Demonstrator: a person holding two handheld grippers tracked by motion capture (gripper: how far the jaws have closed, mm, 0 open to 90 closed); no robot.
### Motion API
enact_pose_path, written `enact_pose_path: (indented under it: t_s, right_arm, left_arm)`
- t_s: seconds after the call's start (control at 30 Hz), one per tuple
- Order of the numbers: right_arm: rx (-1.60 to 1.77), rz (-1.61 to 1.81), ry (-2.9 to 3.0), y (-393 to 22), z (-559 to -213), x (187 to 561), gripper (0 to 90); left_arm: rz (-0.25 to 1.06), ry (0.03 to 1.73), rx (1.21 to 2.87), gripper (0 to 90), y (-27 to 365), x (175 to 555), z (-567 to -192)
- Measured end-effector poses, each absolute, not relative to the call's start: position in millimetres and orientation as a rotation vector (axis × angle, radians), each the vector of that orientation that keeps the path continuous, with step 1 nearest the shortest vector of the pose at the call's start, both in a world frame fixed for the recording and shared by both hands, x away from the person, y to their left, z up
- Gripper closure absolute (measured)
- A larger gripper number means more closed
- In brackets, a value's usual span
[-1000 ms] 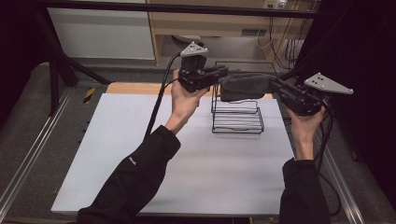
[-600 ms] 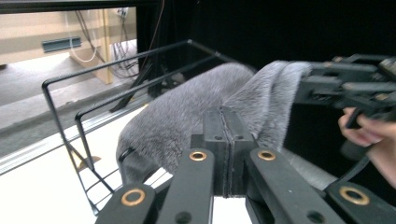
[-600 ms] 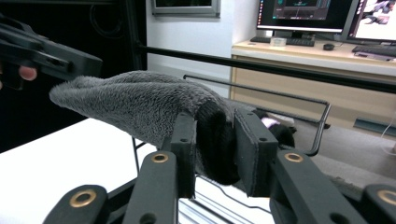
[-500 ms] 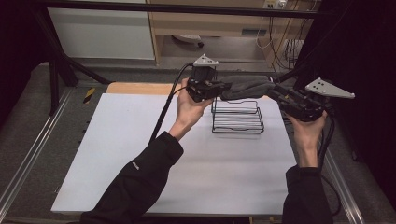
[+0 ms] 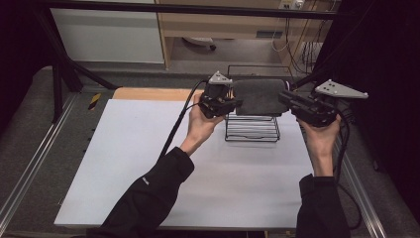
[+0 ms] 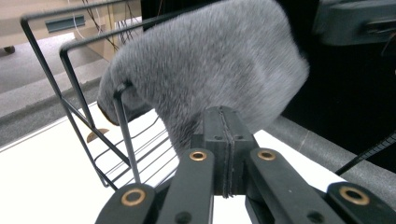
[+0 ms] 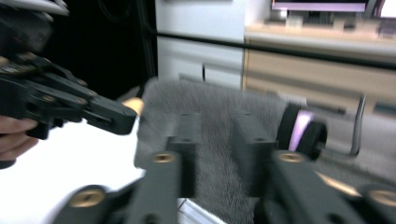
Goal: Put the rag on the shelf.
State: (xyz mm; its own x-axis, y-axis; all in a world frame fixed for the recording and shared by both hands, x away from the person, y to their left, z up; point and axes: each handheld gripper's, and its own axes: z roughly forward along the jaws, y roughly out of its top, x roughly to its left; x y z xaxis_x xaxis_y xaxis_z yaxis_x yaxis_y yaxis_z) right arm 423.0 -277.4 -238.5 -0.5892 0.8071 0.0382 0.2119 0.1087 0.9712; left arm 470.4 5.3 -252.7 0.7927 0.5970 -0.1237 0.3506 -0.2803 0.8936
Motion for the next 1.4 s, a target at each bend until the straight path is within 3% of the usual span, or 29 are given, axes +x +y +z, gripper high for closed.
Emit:
enact_pose_path:
  t_s: [0.1,0.33,0.47,0.63,0.77,1.0,1.17,1.4]
  right_arm:
    - [1.06,1.476,1.898,-277.6,-253.1,430.3,87.1]
    - [1.111,1.483,1.869,-281.2,-280.4,438.0,88.2]
    - [1.093,1.505,1.852,-282.9,-283.2,434.1,82.2]
    - [1.057,1.524,1.856,-279.8,-275.9,424.3,65.1]
    - [1.055,1.547,1.875,-273.3,-269.4,418.3,47.3]
    - [1.046,1.562,1.92,-261.2,-263.8,408.6,21.0]
    - [1.024,1.556,1.959,-250.2,-269.2,400.2,9.7]
    - [0.991,1.548,2.015,-237.8,-292.8,388.6,5.1]
  left_arm:
    - [0.305,0.715,1.906,89.4,3.4,471.1,-260.9]
    - [0.325,0.733,1.909,89.4,-1.2,476.7,-275.6]
    - [0.322,0.725,1.9,89.0,3.3,475.0,-278.1]
    - [0.328,0.698,1.898,82.5,16.2,467.3,-274.3]
    - [0.334,0.696,1.929,71.0,30.3,462.3,-273.3]
    - [0.362,0.708,1.961,42.9,64.6,450.8,-279.3]
    - [0.381,0.732,1.986,23.8,93.9,439.6,-293.7]
    - [0.43,0.793,1.999,10.1,141.4,419.4,-326.9]
